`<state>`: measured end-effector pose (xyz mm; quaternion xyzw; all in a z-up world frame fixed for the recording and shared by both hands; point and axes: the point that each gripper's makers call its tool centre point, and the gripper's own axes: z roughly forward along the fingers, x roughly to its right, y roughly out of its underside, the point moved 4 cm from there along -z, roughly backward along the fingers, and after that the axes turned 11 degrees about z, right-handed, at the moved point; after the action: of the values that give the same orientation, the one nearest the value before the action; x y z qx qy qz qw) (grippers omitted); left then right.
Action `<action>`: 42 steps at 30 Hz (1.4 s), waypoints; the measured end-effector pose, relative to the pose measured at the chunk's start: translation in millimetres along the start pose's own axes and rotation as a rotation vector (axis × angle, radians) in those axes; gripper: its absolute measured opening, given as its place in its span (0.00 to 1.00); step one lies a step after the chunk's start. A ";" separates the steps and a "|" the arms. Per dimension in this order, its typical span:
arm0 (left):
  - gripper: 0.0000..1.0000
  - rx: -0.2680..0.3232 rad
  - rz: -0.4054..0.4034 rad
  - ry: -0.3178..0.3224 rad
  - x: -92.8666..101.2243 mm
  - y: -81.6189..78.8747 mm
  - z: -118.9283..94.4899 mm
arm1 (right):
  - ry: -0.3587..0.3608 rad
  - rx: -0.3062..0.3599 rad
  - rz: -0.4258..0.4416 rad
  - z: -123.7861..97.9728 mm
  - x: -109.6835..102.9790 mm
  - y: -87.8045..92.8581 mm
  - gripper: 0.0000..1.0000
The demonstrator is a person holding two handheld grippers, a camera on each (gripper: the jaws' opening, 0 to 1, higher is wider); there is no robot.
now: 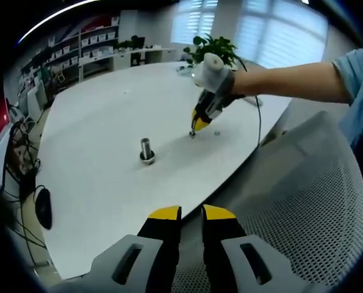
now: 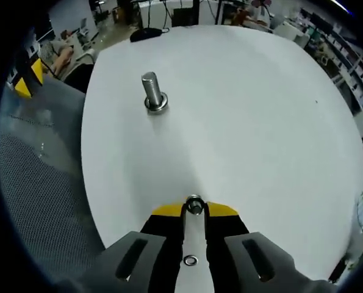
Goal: Place the washer onto the threaded stud by aligning its center hole with the stud, sliding it down to the base, and recovering from edge contact or off-axis alignment until the washer reaches the visible bottom stop.
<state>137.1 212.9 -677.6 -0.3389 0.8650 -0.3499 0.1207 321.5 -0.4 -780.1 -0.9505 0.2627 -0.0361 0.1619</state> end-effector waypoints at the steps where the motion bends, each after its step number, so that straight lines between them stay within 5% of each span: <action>1: 0.11 0.000 -0.001 -0.001 -0.1 0.1 0.0 | 0.000 -0.009 0.001 1.0 -0.4 1.5 0.14; 24: 0.10 0.005 0.002 -0.005 -0.2 -0.7 -0.4 | -0.008 -0.039 0.007 -1.2 1.8 16.0 0.22; 42: 0.10 0.003 0.016 0.000 1.1 -0.8 -0.2 | -0.046 -0.065 0.116 -22.5 6.8 80.7 0.22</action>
<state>136.6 211.9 -676.9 -0.3319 0.8670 -0.3503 0.1242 284.6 -75.6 -785.3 -0.9389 0.3147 0.0036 0.1389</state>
